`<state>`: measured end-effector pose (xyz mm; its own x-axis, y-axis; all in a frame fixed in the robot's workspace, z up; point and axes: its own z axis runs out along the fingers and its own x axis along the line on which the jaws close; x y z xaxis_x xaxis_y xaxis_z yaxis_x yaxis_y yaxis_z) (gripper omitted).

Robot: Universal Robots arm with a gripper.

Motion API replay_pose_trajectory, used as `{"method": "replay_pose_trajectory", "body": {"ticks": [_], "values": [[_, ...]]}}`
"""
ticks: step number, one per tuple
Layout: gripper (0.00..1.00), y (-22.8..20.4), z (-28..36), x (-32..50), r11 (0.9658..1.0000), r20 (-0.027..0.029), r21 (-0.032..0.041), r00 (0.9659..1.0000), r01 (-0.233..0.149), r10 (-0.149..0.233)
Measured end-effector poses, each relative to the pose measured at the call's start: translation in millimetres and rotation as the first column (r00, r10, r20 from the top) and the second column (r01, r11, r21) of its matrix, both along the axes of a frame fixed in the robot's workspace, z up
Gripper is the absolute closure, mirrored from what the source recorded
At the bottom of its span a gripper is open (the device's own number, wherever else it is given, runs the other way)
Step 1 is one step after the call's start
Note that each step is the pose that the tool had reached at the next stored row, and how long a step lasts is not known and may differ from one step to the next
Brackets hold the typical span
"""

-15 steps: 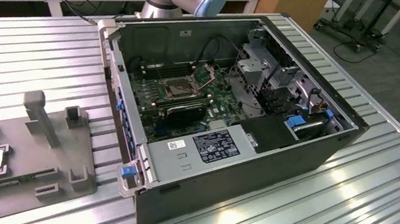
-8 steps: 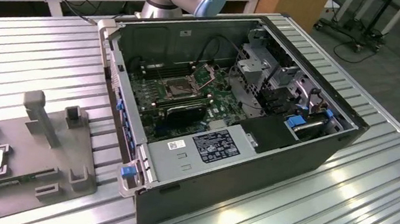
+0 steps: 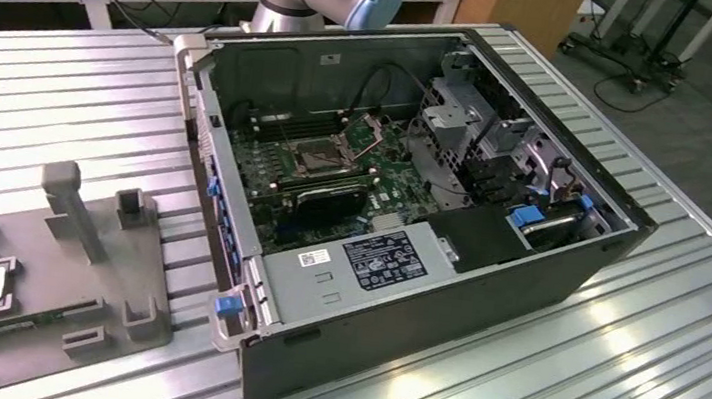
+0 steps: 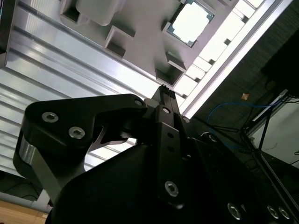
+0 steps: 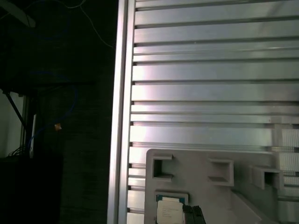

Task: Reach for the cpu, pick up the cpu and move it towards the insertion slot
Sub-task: 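Reach for the cpu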

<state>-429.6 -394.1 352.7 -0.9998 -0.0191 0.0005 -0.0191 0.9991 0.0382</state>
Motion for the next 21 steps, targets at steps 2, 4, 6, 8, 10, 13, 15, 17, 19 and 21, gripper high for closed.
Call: {"method": "replay_pose_trajectory", "body": {"ticks": [2,4,6,8,10,13,15,17,19,21], "values": [[0.89,0.0,0.0,-1.1,1.0,0.0,0.0,1.0,0.0,0.0],[0.89,0.0,-0.1,-2.2,1.0,0.0,0.0,1.0,0.0,0.0],[0.89,0.0,-0.1,-3.3,1.0,0.0001,0.0001,1.0,0.0,0.0],[0.89,0.0,-0.1,-4.5,1.0,0.0,0.0,1.0,0.0,0.0],[0.89,0.0,-0.1,-5.9,1.0,0.0001,0.0,1.0,0.0,0.0],[0.89,0.0,-0.1,-8.5,1.0,0.0,0.0,1.0,0.0,0.0],[0.89,0.0,-0.2,-9.7,1.0,0.0001,0.0,1.0,0.0,0.0],[0.89,0.0,-0.2,-11.1,1.0,0.0001,0.0001,1.0,0.0,0.0],[0.89,0.0,-0.2,-12.8,1.0,0.0,0.0,1.0,0.0,0.0],[0.89,0.0,-0.3,-14.9,1.0,0.0001,0.0001,1.0,0.0,0.0]]}}
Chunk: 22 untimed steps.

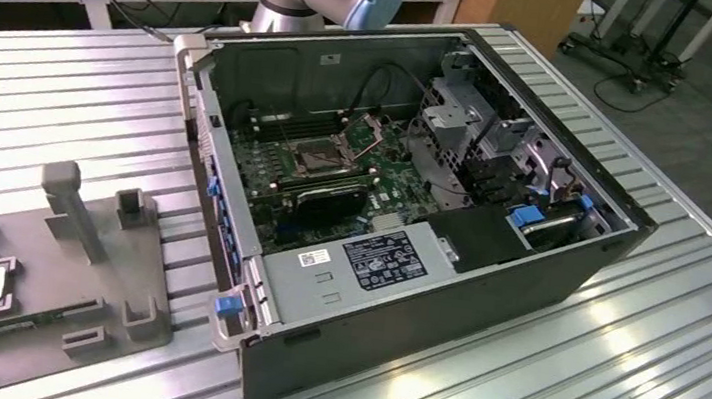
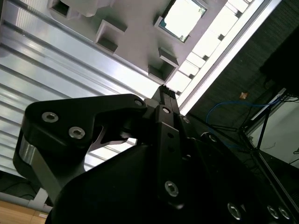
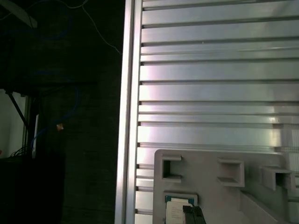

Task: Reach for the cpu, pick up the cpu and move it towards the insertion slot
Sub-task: 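Reach for the cpu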

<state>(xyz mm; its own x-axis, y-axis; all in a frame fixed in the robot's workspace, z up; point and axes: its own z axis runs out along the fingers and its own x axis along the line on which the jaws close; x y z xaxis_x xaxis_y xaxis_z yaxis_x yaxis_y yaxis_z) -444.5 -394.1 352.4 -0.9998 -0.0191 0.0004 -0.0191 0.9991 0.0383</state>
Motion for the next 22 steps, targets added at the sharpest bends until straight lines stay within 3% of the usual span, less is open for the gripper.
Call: {"method": "replay_pose_trajectory", "body": {"ticks": [10,22], "values": [[0.89,-0.3,-0.3,-6.6,1.0,-0.0001,0.0,1.0,0.0,0.0],[0.89,-2.4,-1.2,-9.1,1.0,-0.0001,-0.0001,1.0,0.0,0.0]]}}
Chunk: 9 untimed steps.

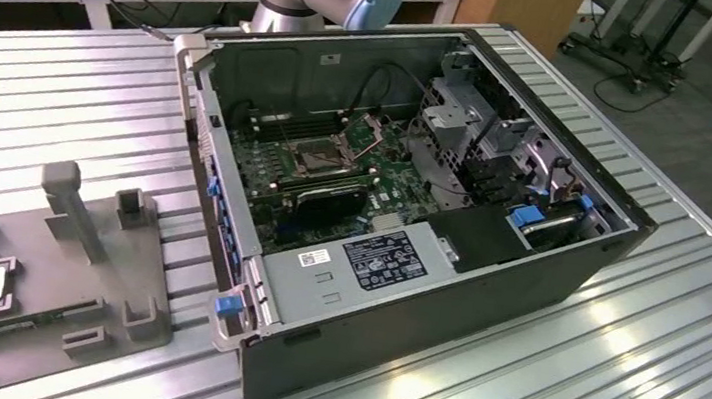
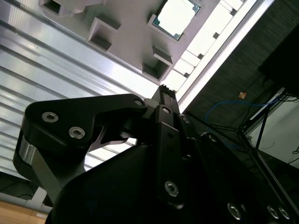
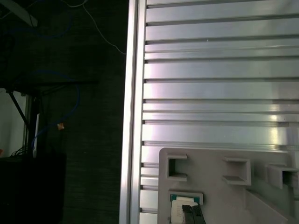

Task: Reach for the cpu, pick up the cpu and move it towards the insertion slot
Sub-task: 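Reach for the cpu, then pick up the cpu and move it towards the insertion slot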

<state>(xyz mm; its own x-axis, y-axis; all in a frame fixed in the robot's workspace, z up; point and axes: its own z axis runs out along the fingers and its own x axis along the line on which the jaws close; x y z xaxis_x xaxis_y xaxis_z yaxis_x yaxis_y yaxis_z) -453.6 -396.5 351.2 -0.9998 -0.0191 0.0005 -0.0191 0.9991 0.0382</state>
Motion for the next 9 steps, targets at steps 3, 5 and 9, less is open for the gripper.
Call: {"method": "replay_pose_trajectory", "body": {"ticks": [3,5,9], "values": [[0.89,-0.2,-0.1,-0.4,1.0,0.0,0.0,1.0,0.0,0.0],[0.89,-0.4,-0.2,-0.5,1.0,0.0,0.0,1.0,0.0,0.0],[0.89,-0.4,-0.2,-0.7,1.0,0.0001,0.0001,1.0,0.0,0.0]]}}
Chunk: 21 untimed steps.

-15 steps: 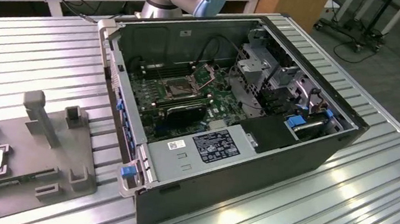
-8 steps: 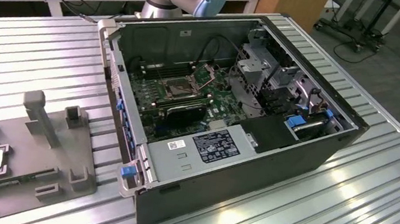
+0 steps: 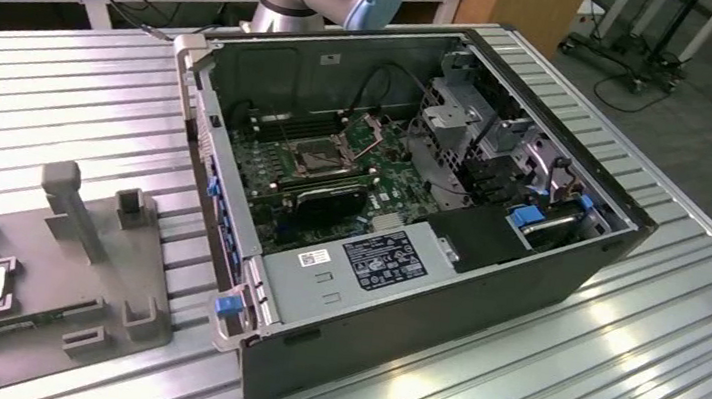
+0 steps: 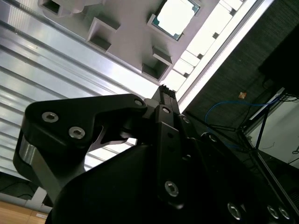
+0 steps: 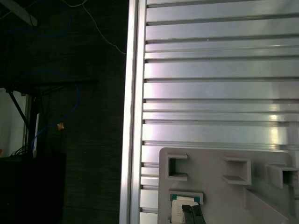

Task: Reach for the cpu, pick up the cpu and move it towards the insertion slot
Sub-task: 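Pick up the cpu and move it towards the insertion slot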

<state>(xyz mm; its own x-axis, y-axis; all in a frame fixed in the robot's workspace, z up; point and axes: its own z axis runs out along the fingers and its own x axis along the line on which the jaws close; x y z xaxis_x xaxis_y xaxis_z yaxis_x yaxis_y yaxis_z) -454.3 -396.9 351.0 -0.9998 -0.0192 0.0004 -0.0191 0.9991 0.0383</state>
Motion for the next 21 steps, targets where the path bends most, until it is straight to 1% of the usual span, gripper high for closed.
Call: {"method": "replay_pose_trajectory", "body": {"ticks": [6,8,10,11,13,15,16,17,18,19,20,21], "values": [[0.89,0.0,0.0,-0.3,1.0,0.0,0.0,1.0,0.0,0.0],[0.89,-0.6,-0.1,-1.2,1.0,0.0012,0.0,1.0,0.0,0.0],[0.89,-2.0,-0.6,-1.9,1.0,0.0018,-0.0001,1.0,-0.001,0.001],[0.82,-3.2,-1.3,-2.5,1.0,0.0027,-0.0001,1.0,-0.001,0.001],[0.82,-6.6,-3.3,-3.8,1.0,0.0044,0.0,1.0,-0.002,0.002],[0.81,-11.3,-5.4,-5.2,1.0,0.005,0.0,1.0,-0.003,0.003],[0.75,-13.8,-6.9,-5.7,1.0,0.0053,0.0,1.0,-0.003,0.003],[0.75,-16.0,-8.8,-6.0,1.0,0.0053,-0.0001,1.0,-0.003,0.003],[0.69,-17.5,-10.6,-6.1,1.0,0.0052,0.0,1.0,-0.003,0.003],[0.69,-18.9,-12.4,-6.3,1.0,0.0053,0.0,1.0,-0.003,0.003],[0.63,-20.3,-14.2,-6.4,1.0,0.0053,0.0002,1.0,-0.003,0.003],[0.63,-21.7,-16.1,-6.5,1.0,0.0054,0.0002,1.0,-0.003,0.003]]}}
